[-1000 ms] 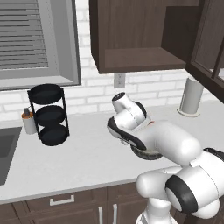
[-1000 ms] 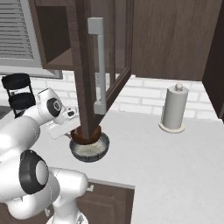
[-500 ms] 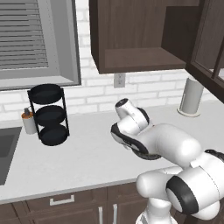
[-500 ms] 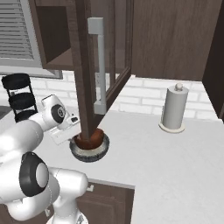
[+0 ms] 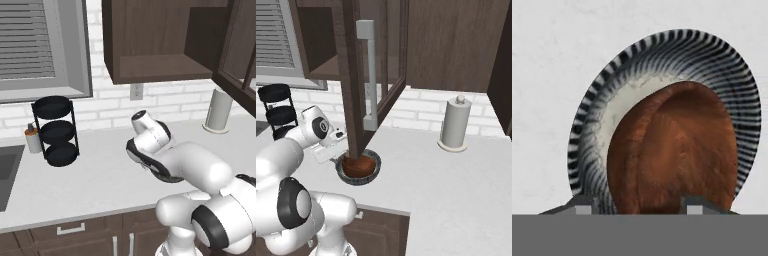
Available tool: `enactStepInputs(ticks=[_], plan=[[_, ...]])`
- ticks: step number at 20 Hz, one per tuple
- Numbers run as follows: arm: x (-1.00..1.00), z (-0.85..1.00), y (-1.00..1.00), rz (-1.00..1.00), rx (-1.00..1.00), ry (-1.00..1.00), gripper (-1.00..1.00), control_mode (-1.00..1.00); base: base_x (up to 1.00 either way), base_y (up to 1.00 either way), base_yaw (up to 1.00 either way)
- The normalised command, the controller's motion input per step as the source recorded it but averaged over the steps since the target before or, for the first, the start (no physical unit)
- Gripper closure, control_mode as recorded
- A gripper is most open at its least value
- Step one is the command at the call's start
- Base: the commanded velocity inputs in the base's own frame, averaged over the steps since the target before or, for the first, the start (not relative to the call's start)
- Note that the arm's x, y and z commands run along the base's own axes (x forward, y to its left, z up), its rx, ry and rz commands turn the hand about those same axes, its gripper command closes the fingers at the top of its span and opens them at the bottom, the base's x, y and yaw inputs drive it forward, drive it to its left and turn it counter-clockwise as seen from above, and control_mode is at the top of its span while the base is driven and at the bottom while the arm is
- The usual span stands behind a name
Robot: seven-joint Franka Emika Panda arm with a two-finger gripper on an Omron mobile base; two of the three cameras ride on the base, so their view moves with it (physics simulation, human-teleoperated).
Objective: Pick up the bowls on the counter and stack them on top of one another in the open cabinet. Place the smaller bowl on top of the larger bowl.
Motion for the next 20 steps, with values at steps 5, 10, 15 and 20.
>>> enactStepInputs(ticks=[5,10,15,20], plan=[[-0.33,0.71,0.26,0.00,0.03,0.00,-1.00,-1.00,0.00,0.00,0.00],[-0.26,0.12,0.51,0.00,0.09,0.09,-1.00,-1.00,0.00,0.00,0.00],[0.02,-0.23,0.09,0.00,0.00,0.05,-1.00,-1.00,0.00,0.00,0.00],[0.08,-0.48,-0.02,-0.01,-0.07,0.00,-1.00,-1.00,0.00,0.00,0.00]])
